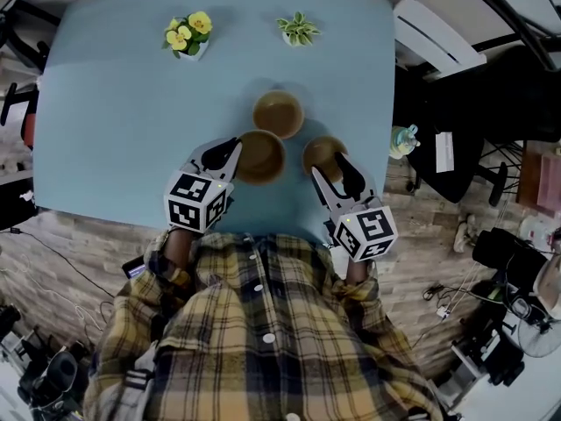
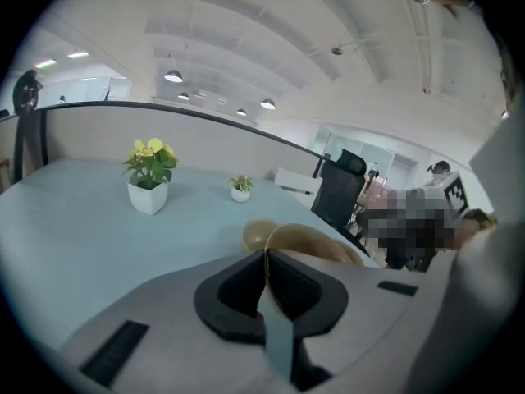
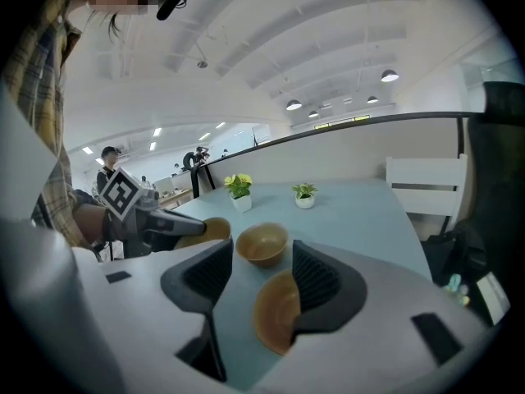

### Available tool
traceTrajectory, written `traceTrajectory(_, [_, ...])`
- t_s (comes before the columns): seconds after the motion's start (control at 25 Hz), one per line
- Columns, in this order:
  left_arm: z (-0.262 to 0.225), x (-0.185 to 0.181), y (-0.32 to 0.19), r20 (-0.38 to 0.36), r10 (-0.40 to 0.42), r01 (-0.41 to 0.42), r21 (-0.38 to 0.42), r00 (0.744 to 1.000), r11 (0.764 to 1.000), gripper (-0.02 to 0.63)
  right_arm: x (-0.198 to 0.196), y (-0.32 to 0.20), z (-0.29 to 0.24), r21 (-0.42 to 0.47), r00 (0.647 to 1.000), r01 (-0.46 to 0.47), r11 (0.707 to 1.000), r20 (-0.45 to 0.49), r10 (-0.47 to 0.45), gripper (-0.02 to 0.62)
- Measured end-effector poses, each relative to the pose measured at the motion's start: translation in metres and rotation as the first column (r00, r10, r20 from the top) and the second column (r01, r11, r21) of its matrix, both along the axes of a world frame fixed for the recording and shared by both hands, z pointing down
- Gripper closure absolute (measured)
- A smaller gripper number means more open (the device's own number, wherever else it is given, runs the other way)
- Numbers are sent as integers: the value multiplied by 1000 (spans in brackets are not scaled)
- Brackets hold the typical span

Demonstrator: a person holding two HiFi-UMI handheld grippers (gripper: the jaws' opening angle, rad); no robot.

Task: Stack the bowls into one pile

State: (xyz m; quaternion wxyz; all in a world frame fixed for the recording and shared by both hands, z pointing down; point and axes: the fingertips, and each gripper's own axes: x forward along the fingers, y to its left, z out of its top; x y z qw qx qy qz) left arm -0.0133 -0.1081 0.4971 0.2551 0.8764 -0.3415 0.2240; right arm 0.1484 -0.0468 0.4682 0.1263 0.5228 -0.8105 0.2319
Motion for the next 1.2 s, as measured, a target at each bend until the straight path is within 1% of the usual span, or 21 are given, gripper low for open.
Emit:
traceTrajectory(0.16, [-16,7,-22,-56,-42,44,26,998,999,597,2,-1,2,-7,1000,-17,1000,4,17,370])
traceTrajectory(0.48, [-17,27,-60,-83,-63,67,41,995,997,597,8,2,8,-26,999,-35,999,9,36,370])
traceTrajectory(0.84, [9,47,-77,-55,-69,70,25,996,997,597,10,-1,14,-45,999,-36,998,6,36,370])
traceTrajectory(1.08, [23,52,-82,-28,-78,79,22,997,997,597,13,-2,16,-48,999,-34,998,4,34,370])
traceTrajectory(1.2, [34,54,-83,-1,-72,72,14,997,997,595,13,-3,17,-54,999,-31,998,5,31,370])
